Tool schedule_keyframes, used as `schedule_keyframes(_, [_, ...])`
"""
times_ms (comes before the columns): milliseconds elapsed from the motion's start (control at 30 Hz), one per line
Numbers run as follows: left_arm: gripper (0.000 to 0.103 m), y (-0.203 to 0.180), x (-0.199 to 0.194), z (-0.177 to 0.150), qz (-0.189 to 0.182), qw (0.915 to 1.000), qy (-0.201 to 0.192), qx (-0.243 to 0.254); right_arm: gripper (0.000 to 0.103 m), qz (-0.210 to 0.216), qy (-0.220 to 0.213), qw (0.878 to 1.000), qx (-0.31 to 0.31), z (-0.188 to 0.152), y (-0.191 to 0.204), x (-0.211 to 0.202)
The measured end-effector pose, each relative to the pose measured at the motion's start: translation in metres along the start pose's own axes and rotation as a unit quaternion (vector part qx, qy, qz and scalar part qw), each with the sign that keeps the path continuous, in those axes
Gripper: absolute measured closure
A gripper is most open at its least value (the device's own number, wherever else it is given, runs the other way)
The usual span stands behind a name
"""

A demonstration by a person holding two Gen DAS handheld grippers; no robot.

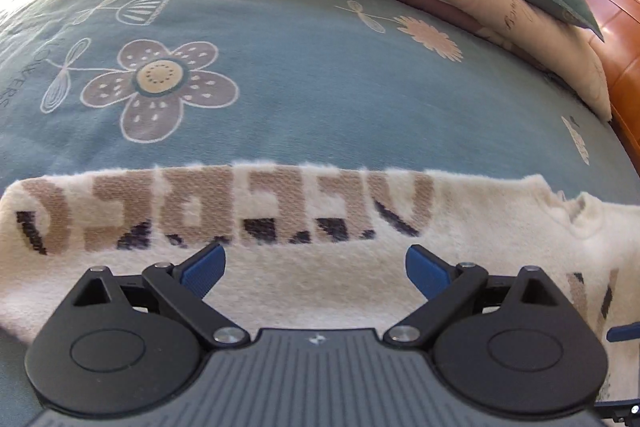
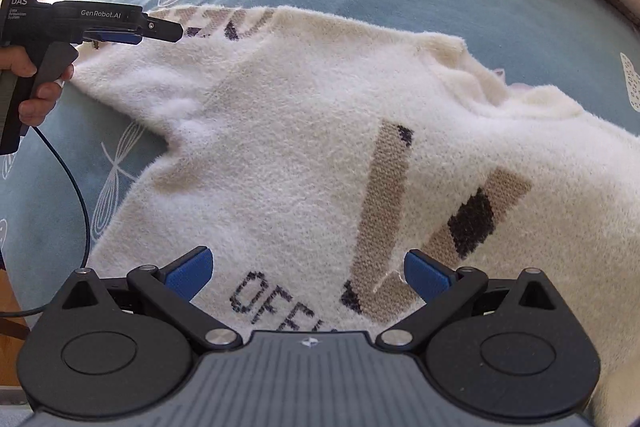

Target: Fold clothes

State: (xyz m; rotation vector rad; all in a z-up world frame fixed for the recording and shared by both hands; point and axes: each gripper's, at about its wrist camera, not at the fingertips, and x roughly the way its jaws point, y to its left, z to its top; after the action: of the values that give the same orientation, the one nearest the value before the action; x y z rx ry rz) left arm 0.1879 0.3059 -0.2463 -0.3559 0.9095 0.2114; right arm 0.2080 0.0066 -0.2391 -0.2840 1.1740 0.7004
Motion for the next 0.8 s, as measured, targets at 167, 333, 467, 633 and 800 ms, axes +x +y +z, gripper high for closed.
schedule_keyframes(167, [0.007,0.084,0.008,0.008,0.054,0.9925,-0.012,-0.109,0.0,0.001,0.023,1.0,-0.019,0.015,0.011,0.023])
schedule_keyframes(333, [0.006,0.144,0.011,0.016,0.075,0.9876,-0.026,-0.136,0.0,-0.002,0.044,0.998,-0.046,0.021,0.019,0.035])
schedule_keyframes(467, [0.006,0.151,0.015,0.028,0.093,0.9912,-0.016,-0.092,0.0,-0.007,0.058,0.996,-0.066,0.026,0.024,0.042])
schedule_keyframes(633, [0.006,0.118,0.0,0.028,0.059,0.9974,-0.016,-0.038,0.0,-0.005,0.056,0.996,-0.066,0.032,0.029,0.041])
schedule_keyframes(800, [0.006,0.07,-0.006,0.011,-0.009,0.9998,0.005,0.019,0.0,0.01,0.055,0.996,-0.068,0.034,0.043,0.042])
